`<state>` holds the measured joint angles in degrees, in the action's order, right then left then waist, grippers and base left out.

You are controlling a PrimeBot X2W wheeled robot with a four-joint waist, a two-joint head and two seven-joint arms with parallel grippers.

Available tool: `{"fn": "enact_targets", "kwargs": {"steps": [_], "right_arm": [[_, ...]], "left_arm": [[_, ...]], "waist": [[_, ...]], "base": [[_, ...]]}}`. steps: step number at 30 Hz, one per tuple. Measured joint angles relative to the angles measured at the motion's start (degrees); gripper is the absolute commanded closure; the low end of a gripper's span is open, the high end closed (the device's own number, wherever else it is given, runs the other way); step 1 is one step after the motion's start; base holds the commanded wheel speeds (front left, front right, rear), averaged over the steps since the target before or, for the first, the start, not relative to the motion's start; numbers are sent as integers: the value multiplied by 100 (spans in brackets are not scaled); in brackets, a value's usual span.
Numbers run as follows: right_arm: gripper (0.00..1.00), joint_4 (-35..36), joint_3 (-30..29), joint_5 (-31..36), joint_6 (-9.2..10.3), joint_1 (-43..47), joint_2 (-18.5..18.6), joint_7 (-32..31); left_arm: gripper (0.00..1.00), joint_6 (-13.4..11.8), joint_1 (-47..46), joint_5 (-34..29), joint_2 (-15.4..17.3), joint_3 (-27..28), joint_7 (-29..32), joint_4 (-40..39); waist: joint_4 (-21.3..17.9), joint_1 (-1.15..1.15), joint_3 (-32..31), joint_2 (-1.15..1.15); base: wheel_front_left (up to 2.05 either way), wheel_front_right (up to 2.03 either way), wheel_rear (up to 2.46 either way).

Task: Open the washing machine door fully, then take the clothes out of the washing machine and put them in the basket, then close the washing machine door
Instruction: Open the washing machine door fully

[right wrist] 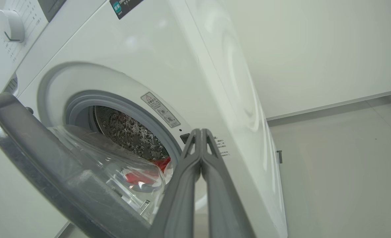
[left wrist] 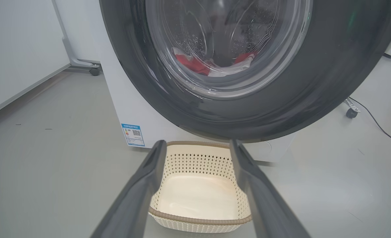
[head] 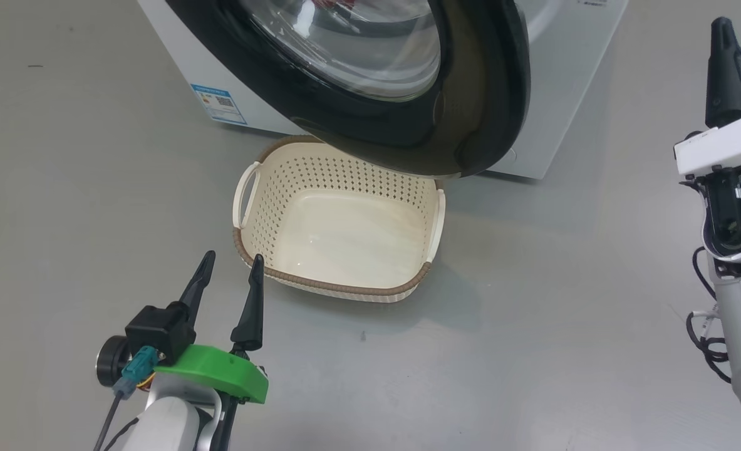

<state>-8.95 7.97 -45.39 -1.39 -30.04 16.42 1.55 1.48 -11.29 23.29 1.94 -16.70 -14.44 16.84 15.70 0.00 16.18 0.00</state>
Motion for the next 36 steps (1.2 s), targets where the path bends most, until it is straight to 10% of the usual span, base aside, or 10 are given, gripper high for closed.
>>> {"fn": "enact_targets", "kwargs": {"steps": [36], "right_arm": [[100,-1591,-719,-3356,516,-1415,-999,-2893]], "left_arm": [[0,-18,-195,234,-8,-16,0,114]], "waist": [[503,0,244,0]], "base": [[0,0,0]]}}
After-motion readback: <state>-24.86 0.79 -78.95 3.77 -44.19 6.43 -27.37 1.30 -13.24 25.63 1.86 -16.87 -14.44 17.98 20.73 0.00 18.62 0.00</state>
